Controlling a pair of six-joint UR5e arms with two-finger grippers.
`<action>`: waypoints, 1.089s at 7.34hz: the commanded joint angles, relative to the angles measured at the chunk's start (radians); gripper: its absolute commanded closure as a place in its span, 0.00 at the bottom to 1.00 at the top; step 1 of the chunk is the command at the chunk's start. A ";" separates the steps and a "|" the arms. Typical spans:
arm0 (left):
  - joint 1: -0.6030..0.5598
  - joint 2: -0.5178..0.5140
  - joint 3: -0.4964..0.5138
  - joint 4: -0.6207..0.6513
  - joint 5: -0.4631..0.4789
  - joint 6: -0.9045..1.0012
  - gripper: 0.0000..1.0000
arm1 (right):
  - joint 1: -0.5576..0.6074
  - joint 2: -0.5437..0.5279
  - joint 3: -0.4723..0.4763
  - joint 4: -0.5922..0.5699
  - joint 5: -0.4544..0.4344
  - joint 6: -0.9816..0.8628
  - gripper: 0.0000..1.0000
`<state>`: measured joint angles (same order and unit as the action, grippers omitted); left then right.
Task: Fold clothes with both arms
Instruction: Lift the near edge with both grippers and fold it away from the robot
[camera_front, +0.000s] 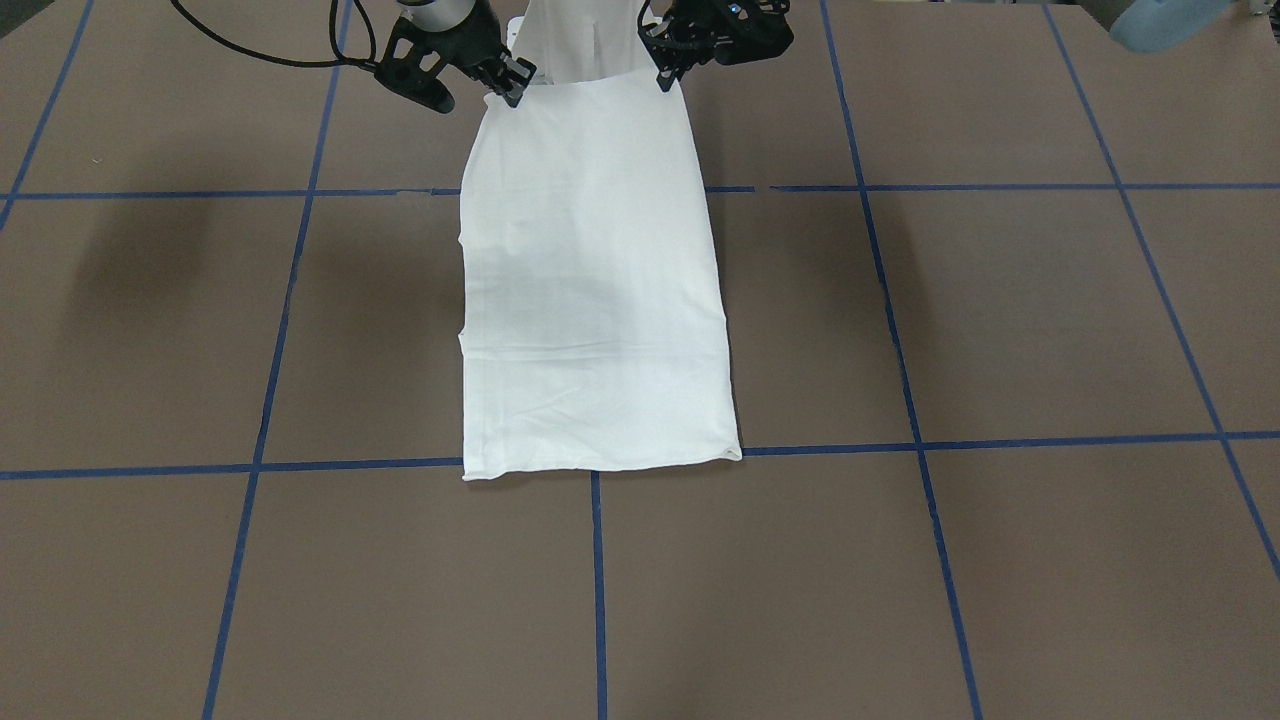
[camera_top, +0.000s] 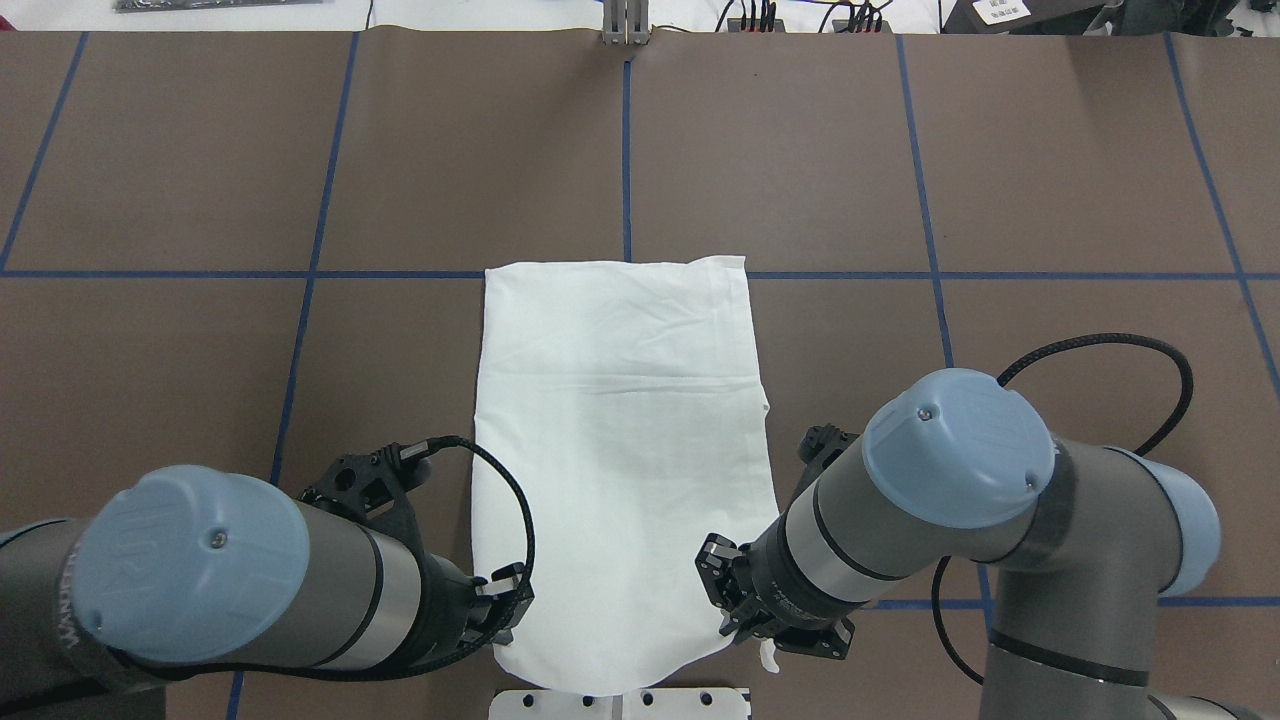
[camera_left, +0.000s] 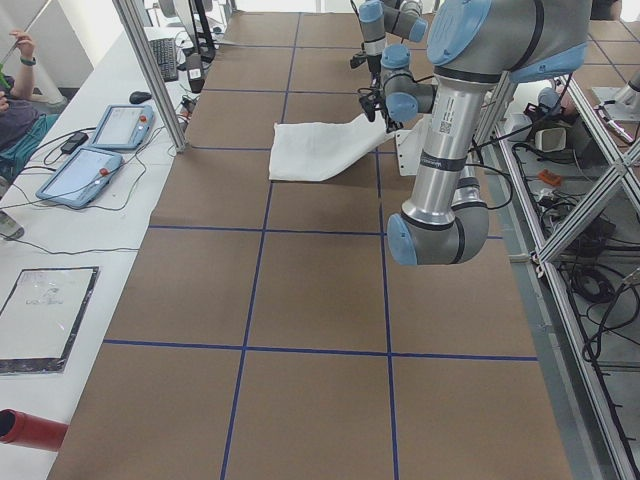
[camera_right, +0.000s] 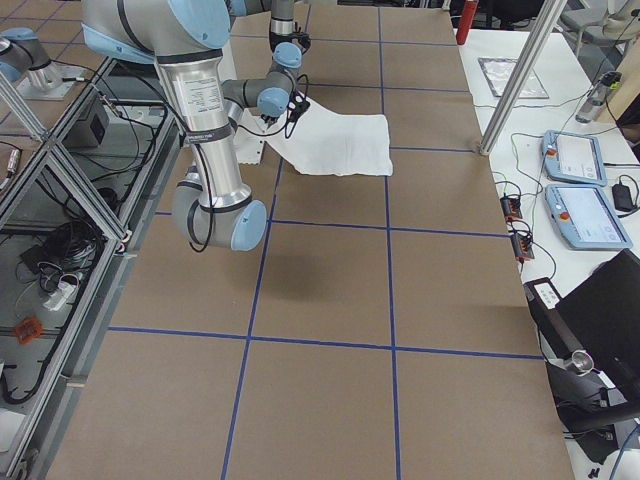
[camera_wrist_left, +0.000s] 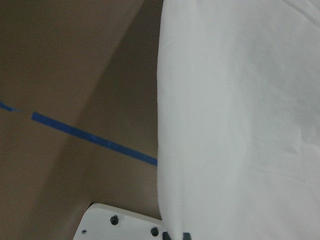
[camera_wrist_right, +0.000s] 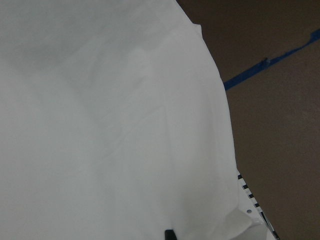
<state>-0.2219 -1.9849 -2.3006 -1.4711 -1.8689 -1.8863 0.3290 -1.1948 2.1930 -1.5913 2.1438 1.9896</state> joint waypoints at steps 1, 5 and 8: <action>0.003 0.001 -0.030 0.037 -0.030 0.001 1.00 | 0.012 0.003 -0.007 0.005 0.035 -0.006 1.00; -0.167 -0.015 0.051 0.003 -0.032 0.077 1.00 | 0.123 0.066 -0.067 0.010 -0.148 -0.138 1.00; -0.312 -0.057 0.189 -0.107 -0.067 0.104 1.00 | 0.170 0.177 -0.220 0.014 -0.194 -0.240 1.00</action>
<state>-0.4789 -2.0309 -2.1696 -1.5307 -1.9143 -1.7979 0.4844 -1.0764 2.0494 -1.5802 1.9786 1.8059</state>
